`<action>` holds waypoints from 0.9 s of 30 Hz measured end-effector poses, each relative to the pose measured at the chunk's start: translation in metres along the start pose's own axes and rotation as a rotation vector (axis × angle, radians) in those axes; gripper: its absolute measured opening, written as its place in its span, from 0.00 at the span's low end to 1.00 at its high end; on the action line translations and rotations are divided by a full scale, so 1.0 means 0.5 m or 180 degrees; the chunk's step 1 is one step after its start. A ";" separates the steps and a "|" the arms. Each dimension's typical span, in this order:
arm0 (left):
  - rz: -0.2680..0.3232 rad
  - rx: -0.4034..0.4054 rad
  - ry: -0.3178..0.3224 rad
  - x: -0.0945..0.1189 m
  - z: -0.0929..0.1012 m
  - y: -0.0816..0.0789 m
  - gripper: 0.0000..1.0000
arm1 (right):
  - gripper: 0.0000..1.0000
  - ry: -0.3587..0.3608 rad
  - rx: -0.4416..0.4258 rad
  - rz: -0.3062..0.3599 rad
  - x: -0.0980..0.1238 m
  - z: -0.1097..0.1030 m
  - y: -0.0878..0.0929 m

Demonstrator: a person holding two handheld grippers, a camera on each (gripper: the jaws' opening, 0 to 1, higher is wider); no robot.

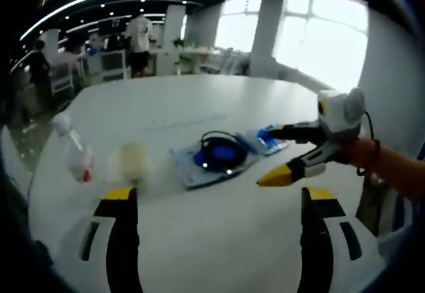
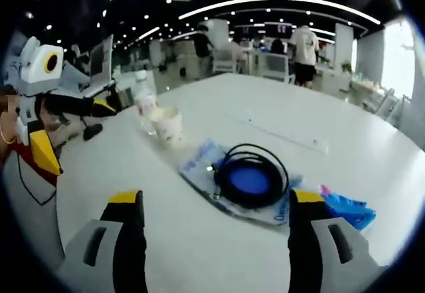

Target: Arrange the tabletop items into an orderly group along one side of the table until the central work area is clear of visible clutter.

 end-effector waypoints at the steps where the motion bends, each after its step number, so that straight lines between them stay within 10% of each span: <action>1: 0.0001 0.0001 -0.0014 0.005 -0.001 0.002 0.99 | 0.87 -0.0009 0.0000 0.0003 -0.004 -0.004 -0.002; 27: 0.0079 0.0072 -0.0309 0.125 -0.056 0.080 0.99 | 0.69 0.0027 -0.0209 -0.0186 -0.133 -0.045 0.017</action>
Point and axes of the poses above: the point that each gripper's makers call its tool centre point, and the gripper's own axes: x roughly backward along the fingers, z roughly to its right, y roughly out of its underside, the point moved 2 cm from there along x, roughly backward along the fingers, and after that the axes turned 13 degrees about y, right-handed, at the moved point
